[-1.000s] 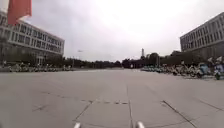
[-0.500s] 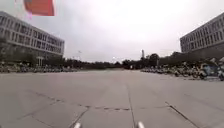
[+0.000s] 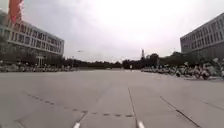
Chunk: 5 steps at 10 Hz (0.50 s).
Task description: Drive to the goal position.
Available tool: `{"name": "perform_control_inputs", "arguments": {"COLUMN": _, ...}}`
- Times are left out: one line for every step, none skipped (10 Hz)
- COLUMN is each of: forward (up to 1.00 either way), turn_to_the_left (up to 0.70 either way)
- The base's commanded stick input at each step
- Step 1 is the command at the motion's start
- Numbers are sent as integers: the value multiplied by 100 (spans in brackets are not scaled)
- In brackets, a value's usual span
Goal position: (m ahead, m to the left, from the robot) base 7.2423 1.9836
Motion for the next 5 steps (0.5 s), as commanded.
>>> {"name": "perform_control_inputs", "arguments": {"forward": 50, "turn_to_the_left": 0}}
{"name": "perform_control_inputs", "arguments": {"forward": 50, "turn_to_the_left": 0}}
{"name": "perform_control_inputs", "arguments": {"forward": 50, "turn_to_the_left": 0}}
{"name": "perform_control_inputs", "arguments": {"forward": 50, "turn_to_the_left": 0}}
{"name": "perform_control_inputs", "arguments": {"forward": 50, "turn_to_the_left": 0}}
